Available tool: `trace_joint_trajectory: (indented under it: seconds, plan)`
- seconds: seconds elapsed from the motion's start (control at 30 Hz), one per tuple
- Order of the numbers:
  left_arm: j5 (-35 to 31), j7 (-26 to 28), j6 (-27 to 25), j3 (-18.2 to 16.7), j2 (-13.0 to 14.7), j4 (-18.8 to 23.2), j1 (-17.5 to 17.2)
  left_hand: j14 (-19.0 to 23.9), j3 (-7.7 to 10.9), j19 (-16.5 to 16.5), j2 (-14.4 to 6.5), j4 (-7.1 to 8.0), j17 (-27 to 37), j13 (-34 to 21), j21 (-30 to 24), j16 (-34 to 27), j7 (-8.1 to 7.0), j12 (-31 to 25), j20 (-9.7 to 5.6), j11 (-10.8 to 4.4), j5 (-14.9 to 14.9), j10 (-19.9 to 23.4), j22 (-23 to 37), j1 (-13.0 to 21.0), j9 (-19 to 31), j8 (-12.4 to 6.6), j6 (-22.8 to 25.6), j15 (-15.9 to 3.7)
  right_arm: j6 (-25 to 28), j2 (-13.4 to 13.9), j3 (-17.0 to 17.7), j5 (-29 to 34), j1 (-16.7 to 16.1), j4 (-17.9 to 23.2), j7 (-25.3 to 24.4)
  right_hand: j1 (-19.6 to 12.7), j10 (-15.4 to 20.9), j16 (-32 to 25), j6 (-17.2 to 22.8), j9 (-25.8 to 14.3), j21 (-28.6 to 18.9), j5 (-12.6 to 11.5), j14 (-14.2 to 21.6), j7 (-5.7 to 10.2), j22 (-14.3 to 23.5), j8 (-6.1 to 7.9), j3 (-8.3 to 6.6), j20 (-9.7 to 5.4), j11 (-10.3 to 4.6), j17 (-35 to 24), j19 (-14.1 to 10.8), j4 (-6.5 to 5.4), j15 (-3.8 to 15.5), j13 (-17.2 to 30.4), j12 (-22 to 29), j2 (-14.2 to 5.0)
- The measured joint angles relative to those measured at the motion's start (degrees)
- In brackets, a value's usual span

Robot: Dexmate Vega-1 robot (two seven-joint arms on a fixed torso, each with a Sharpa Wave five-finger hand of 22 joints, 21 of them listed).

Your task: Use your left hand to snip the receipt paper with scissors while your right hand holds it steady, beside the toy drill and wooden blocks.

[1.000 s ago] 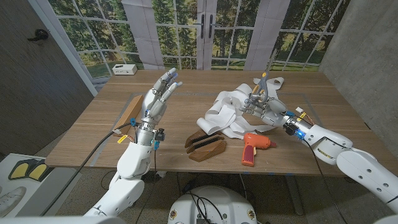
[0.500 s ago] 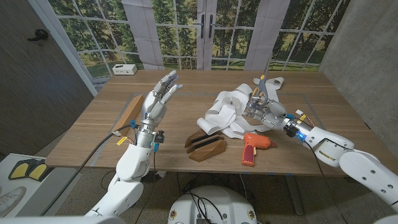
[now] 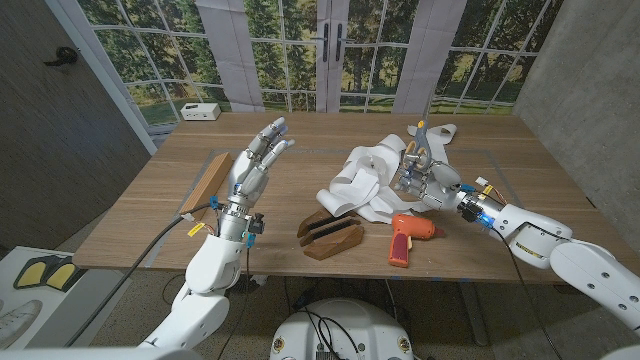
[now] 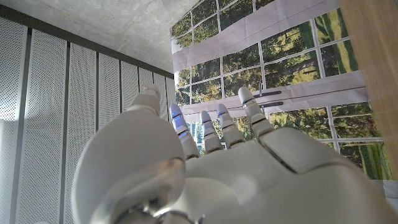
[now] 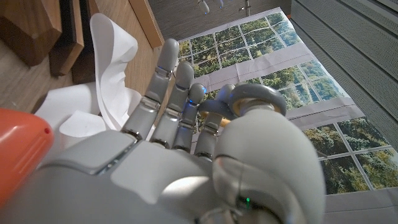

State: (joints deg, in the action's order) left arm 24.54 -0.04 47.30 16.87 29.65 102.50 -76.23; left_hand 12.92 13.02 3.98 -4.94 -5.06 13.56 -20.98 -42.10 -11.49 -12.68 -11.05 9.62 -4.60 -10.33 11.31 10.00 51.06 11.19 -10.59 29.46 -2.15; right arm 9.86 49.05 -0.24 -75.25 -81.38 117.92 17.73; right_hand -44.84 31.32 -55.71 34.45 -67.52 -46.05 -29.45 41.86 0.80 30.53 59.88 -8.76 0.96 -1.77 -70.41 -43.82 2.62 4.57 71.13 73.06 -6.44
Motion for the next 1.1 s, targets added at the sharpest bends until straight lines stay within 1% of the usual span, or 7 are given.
trace_joint_trajectory:
  seconds: [0.13,0.37,0.53,0.67,0.77,0.9,1.1]
  plan:
    - [0.0,0.0,0.0,-0.2,0.2,0.4,-0.5,0.0,0.24,0.0,-0.3,-0.24,0.0,0.0,0.2,0.0,0.00,-0.4,0.00,0.00,0.0,0.0,0.0,0.3,0.0,0.00,0.0,0.00,0.0,0.0,0.0,0.2,0.0,0.0,1.1,3.1,-1.1,-0.5,-0.9,-0.2,-0.1,3.4,-0.7,-0.95,-0.9,0.29,2.73,0.50,-0.16,1.0,0.4,-0.39,-0.47,-0.1,1.3,3.14]
    - [-0.1,0.3,0.0,-0.6,0.4,1.0,-1.5,0.0,0.41,0.0,-0.3,-0.40,0.0,0.3,0.2,0.0,0.00,-0.4,0.00,-0.31,0.0,0.3,0.0,0.3,0.0,0.00,0.0,0.00,-0.7,0.5,0.3,1.5,-0.4,0.0,2.4,5.1,-3.5,-0.4,-2.8,0.4,-0.4,8.3,-1.6,-1.93,-2.3,0.08,4.48,1.00,0.43,2.6,0.9,0.29,-0.57,-0.7,2.4,5.36]
    - [-0.2,0.4,0.0,-0.8,0.4,1.2,-2.0,0.0,0.47,0.0,-0.3,-0.48,-0.3,0.5,0.2,0.0,0.00,-0.4,0.00,-0.31,0.0,0.3,0.0,0.3,0.0,0.00,0.0,0.00,-1.2,0.9,0.5,2.5,-0.6,0.1,3.2,6.7,-4.7,0.9,-4.6,0.6,-0.3,11.3,-2.2,-2.59,-3.5,0.01,5.99,1.33,1.36,3.7,1.0,-0.32,-0.78,-2.4,1.5,7.54]
    - [-0.4,0.5,0.1,-0.8,0.4,1.4,-2.2,0.0,0.47,0.0,-0.3,-0.48,-0.3,0.5,0.2,0.0,0.00,-0.4,0.01,-0.62,0.0,0.6,0.0,0.3,0.0,0.00,0.0,0.00,-1.8,1.3,0.9,3.3,-0.8,0.4,4.0,9.0,-5.8,2.6,-6.1,1.3,0.0,13.3,-2.8,-3.98,-4.8,-1.11,7.58,2.05,2.30,5.0,1.6,-1.45,-0.95,-2.8,0.5,9.65]
    - [-0.5,0.5,0.1,-0.8,0.4,1.5,-2.4,0.0,0.53,0.3,-0.3,-0.53,-0.3,0.6,0.6,0.0,0.00,-0.4,0.31,-0.62,0.0,0.6,0.0,0.3,0.0,0.00,0.0,0.00,-2.3,1.4,1.1,3.9,-1.0,0.4,4.7,12.0,-7.1,3.7,-6.7,2.5,0.5,14.4,-3.7,-4.59,-5.9,-2.25,9.03,2.61,2.96,5.7,2.1,-2.42,-0.89,-3.0,0.2,10.64]
    - [-0.5,0.5,0.1,-0.9,0.4,1.5,-2.5,0.0,0.71,0.3,-0.3,-0.71,-0.3,0.8,0.6,0.0,0.00,-0.4,0.31,-0.62,0.0,0.6,0.0,0.3,0.0,0.00,0.0,0.01,-2.9,1.5,1.2,4.5,-1.2,0.4,5.4,14.1,-7.8,4.2,-7.4,3.5,0.8,14.8,-4.0,-5.10,-7.0,-3.09,10.38,3.05,3.71,6.1,2.6,-3.32,-0.98,-2.8,-0.2,11.76]
    - [-0.5,0.5,0.2,-0.9,0.4,1.5,-2.5,0.0,0.71,0.3,-0.3,-0.71,-0.5,0.8,0.6,0.0,0.00,-0.4,0.31,-0.61,0.0,0.6,0.0,0.3,0.0,0.00,0.0,0.01,-3.4,1.6,1.4,5.2,-1.4,0.4,6.0,15.7,-8.2,4.7,-7.8,3.6,1.4,15.1,-4.4,-5.50,-8.0,-3.45,11.16,3.05,4.12,6.3,2.6,-4.09,-1.07,-2.7,-0.2,12.20]
